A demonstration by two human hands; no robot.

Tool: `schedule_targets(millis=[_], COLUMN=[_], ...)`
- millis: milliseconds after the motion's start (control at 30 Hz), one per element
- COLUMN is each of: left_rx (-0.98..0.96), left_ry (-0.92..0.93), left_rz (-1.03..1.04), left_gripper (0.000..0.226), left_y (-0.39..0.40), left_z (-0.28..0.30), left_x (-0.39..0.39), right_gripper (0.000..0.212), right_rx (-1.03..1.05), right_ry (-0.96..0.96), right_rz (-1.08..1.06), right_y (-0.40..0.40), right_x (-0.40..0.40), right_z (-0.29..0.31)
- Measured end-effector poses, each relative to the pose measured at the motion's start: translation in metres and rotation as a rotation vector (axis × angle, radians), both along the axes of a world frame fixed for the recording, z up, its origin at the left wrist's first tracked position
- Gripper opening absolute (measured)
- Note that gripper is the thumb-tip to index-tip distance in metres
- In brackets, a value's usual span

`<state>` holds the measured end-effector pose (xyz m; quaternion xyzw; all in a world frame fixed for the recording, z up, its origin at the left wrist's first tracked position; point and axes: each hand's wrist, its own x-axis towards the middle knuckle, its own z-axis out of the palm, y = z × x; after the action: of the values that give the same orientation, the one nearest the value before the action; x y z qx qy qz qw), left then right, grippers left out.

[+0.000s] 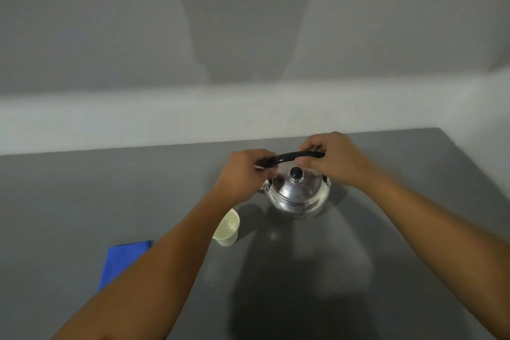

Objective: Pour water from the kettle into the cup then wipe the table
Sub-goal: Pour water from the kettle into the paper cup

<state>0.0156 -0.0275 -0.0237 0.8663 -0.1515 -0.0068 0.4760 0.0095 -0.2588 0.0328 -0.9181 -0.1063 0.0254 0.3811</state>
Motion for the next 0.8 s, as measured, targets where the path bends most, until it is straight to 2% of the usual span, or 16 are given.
schedule_targets(millis=[100, 200, 467, 800], left_rx=[0.035, 0.072, 0.146, 0.221], left_ry=[0.007, 0.009, 0.059, 0.078], left_rz=[0.025, 0.052, 0.073, 0.093], left_gripper=[0.019, 0.017, 0.016, 0.019], left_y=[-0.001, 0.004, 0.001, -0.003], left_z=[-0.004, -0.004, -0.007, -0.012], left_x=[0.011, 0.021, 0.036, 0.048], right_gripper=[0.025, 0.031, 0.018, 0.019], right_rx=[-0.022, -0.050, -0.107, -0.119], right_ry=[0.007, 0.028, 0.093, 0.102], right_rz=[0.021, 0.042, 0.084, 0.080], right_y=[-0.005, -0.002, -0.003, -0.005], right_x=[0.015, 0.028, 0.050, 0.067], right_z=[-0.004, -0.005, -0.021, -0.035])
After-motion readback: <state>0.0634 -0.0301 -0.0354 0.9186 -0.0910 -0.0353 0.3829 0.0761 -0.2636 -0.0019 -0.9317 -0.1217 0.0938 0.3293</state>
